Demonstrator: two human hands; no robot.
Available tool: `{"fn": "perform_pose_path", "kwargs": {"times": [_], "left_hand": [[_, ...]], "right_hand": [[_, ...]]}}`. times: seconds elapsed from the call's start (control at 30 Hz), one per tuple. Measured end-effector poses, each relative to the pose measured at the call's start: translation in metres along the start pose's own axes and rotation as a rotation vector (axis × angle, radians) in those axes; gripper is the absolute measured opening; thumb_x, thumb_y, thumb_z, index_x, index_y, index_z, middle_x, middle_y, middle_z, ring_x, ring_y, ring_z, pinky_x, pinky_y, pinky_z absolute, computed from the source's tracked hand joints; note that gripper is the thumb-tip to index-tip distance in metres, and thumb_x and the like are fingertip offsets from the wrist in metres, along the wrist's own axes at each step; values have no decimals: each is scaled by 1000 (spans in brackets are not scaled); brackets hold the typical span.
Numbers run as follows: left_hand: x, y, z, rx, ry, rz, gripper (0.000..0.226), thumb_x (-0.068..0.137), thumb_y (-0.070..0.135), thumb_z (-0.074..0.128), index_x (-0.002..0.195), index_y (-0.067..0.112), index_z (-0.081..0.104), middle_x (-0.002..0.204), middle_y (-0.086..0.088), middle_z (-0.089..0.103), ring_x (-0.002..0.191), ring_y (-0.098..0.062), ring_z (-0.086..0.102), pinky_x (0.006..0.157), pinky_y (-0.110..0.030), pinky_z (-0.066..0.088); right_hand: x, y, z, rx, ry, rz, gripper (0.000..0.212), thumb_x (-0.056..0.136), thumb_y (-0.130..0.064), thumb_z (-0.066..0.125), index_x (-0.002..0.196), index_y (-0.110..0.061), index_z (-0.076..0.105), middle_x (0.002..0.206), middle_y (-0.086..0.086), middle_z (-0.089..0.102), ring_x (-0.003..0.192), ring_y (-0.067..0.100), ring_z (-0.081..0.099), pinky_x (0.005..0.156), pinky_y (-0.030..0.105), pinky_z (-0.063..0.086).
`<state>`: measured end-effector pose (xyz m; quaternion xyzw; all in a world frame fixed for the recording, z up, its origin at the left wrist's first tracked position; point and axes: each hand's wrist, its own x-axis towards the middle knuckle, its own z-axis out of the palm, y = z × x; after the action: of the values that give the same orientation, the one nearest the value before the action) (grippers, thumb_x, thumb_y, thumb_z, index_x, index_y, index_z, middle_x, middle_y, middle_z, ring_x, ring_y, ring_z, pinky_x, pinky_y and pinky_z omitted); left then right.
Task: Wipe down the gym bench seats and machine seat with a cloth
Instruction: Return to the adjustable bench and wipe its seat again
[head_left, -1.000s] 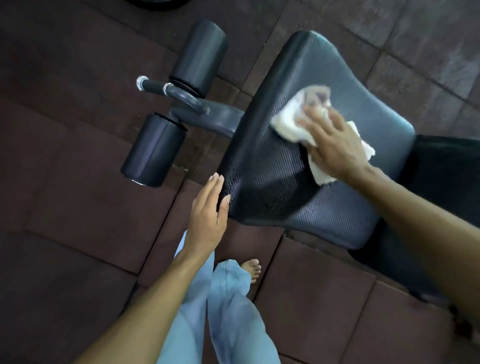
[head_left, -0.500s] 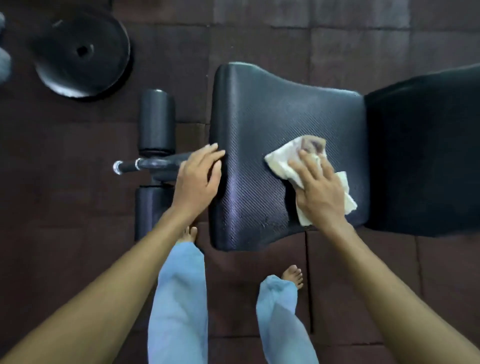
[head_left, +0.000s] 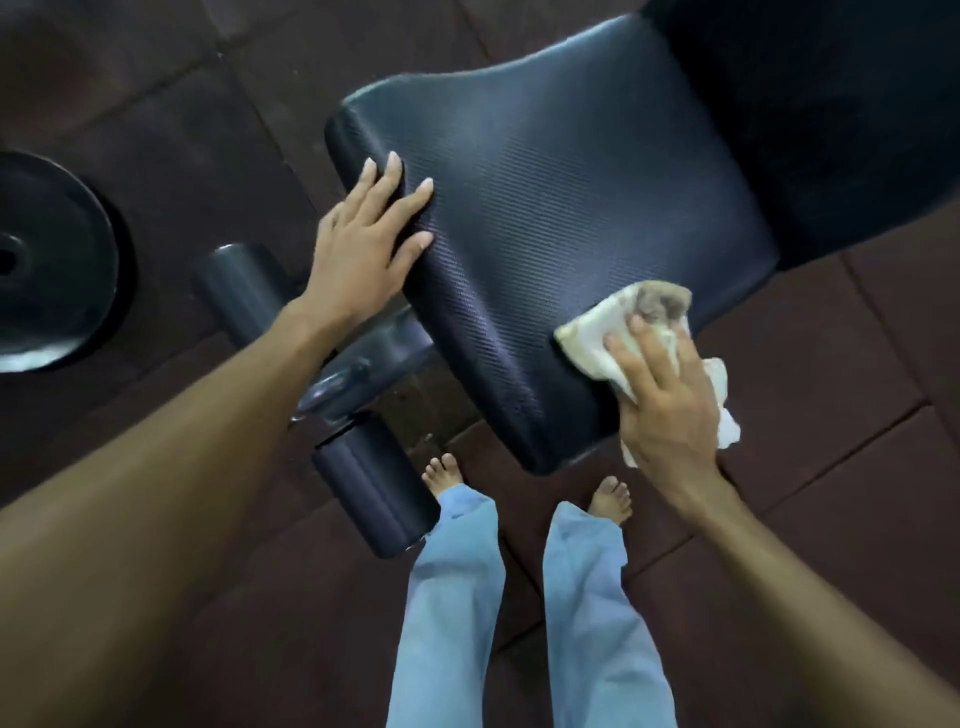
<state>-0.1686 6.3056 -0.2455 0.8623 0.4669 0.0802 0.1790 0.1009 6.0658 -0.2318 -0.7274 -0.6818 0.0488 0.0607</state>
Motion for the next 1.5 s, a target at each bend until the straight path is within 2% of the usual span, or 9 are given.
{"fn": "perform_pose_path", "kwargs": {"times": [0.07, 0.17, 0.27, 0.43, 0.6, 0.83, 1.03, 1.33, 1.5], "left_hand": [[0, 2, 1, -25, 7, -1, 51, 99, 49, 34, 146, 29, 36, 158, -6, 23, 147, -27, 17, 114, -46, 30], [3, -1, 0, -51, 16, 28, 52, 98, 50, 35, 145, 28, 37, 158, -7, 24, 147, -28, 18, 114, -44, 29], [2, -5, -3, -34, -8, 25, 52, 97, 51, 36, 146, 33, 35, 159, -2, 22, 147, -25, 16, 110, -44, 31], [1, 2, -12, -12, -47, 14, 52, 98, 50, 38, 147, 34, 33, 159, -2, 22, 147, -25, 16, 109, -43, 30], [4, 7, -17, -126, -92, -49, 54, 96, 43, 49, 147, 32, 34, 160, -2, 17, 148, -24, 11, 112, -46, 27], [5, 13, -16, -199, -111, -107, 54, 95, 35, 54, 146, 28, 36, 160, -3, 15, 148, -25, 8, 111, -52, 30], [5, 18, -27, -155, -173, -133, 55, 97, 39, 50, 148, 32, 31, 161, 1, 11, 149, -21, 4, 110, -52, 26], [1, 16, -24, -122, -155, -113, 56, 96, 40, 49, 148, 33, 29, 161, 0, 12, 149, -24, 8, 112, -51, 29], [2, 15, -20, -151, -159, -129, 56, 96, 40, 50, 148, 36, 28, 161, 3, 10, 149, -22, 6, 112, -55, 28]], "right_hand": [[2, -40, 4, -46, 44, 47, 53, 95, -8, 38, 147, -19, 32, 142, 8, 52, 132, 38, 43, 101, 53, 35], [6, -77, 1, -89, 92, -314, 46, 85, -5, 51, 129, -19, 60, 140, 3, 54, 124, 41, 50, 88, 49, 44], [35, -79, -6, -165, 46, -556, 42, 80, -7, 59, 120, -18, 65, 141, 3, 53, 126, 40, 49, 92, 46, 41], [27, -100, -8, -191, -22, -475, 39, 85, -8, 55, 123, -16, 62, 145, 6, 48, 131, 41, 44, 98, 50, 37], [-39, -36, -19, -201, -43, -637, 49, 89, -2, 44, 131, -23, 59, 147, 1, 45, 135, 37, 40, 102, 48, 39], [11, -99, -1, -139, 43, -243, 45, 81, -39, 65, 125, -29, 62, 147, 0, 45, 134, 38, 40, 98, 47, 34], [42, -143, 14, -171, -11, -65, 65, 91, -68, 29, 140, -30, 46, 156, -1, 30, 141, 38, 25, 106, 55, 28], [3, -121, 9, -120, 96, 47, 44, 98, -52, 39, 136, -33, 52, 153, -4, 36, 141, 33, 32, 109, 53, 32], [-2, -115, 4, -81, 63, 226, 49, 96, -52, 41, 140, -31, 47, 156, 6, 28, 146, 32, 17, 117, 53, 17]]}}
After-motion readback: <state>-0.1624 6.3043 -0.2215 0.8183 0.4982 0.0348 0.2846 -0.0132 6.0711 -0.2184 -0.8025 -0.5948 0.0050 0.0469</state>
